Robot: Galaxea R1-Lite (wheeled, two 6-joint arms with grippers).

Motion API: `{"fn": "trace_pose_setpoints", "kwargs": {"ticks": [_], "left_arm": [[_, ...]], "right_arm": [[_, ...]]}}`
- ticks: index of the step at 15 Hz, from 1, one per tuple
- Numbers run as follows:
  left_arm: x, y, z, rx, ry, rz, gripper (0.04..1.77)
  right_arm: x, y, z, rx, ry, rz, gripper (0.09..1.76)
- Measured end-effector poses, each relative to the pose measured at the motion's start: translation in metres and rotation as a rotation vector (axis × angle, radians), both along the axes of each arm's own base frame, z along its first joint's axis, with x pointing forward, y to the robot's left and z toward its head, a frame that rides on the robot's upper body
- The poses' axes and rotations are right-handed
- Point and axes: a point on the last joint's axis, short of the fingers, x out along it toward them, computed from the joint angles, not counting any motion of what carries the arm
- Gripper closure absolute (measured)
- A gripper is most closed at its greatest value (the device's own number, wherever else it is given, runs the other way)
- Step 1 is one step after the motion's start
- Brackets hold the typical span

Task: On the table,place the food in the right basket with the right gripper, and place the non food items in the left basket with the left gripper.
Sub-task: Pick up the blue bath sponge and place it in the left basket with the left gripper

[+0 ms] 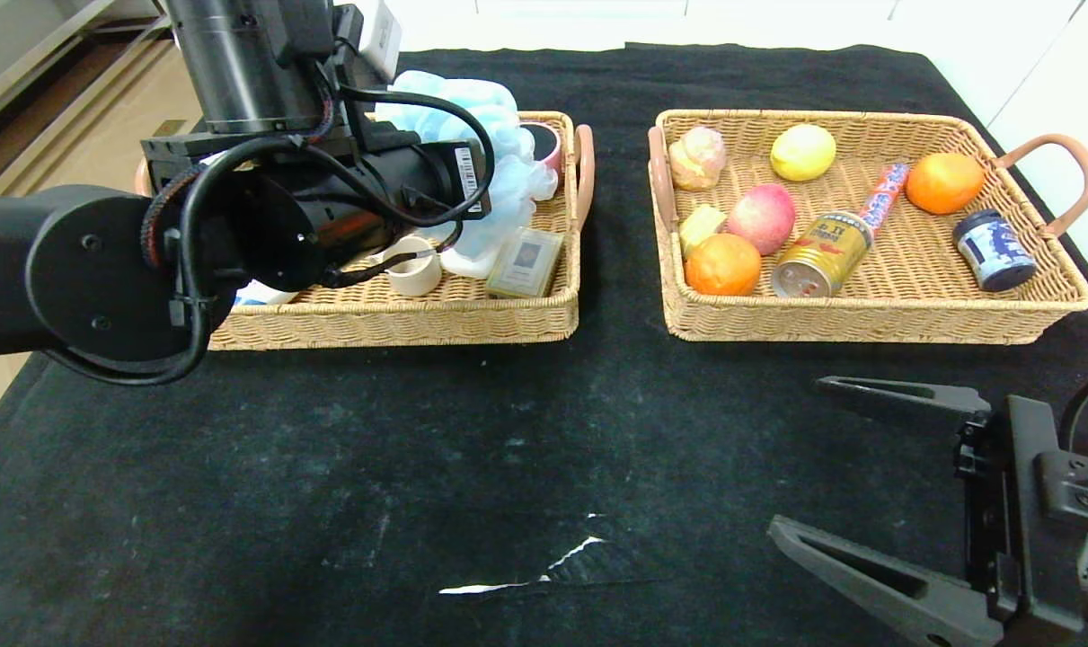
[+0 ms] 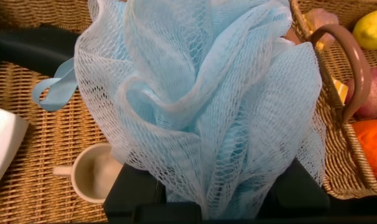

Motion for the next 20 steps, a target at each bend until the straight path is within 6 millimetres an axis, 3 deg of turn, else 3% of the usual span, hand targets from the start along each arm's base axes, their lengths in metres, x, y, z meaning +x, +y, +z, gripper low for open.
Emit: {"fn": "trace_pose_setpoints", "kwargs": {"ticks": [2,7,10,20], "left_arm": [[0.004,-0.002,-0.004,0.007,0.009,0.002,1.09],[0.005,-0.003,-0.006,0.042,0.008,0.01,0.64],[0.005,-0.003,-0.007,0.042,0.009,0.012,0.46],[-0.007,-0.003,-0.005,0.048,0.015,0.002,0.2]], "right_arm": [[-0.001,-0.001,0.001,0.003,-0.004,0.0,0.14],[-0.002,-0.002,0.002,0.007,-0.01,0.0,0.14],[-0.003,-0.002,0.002,0.008,-0.011,0.0,0.14],[-0.002,-0.003,0.002,0.004,-0.015,-0.004,0.14]]}}
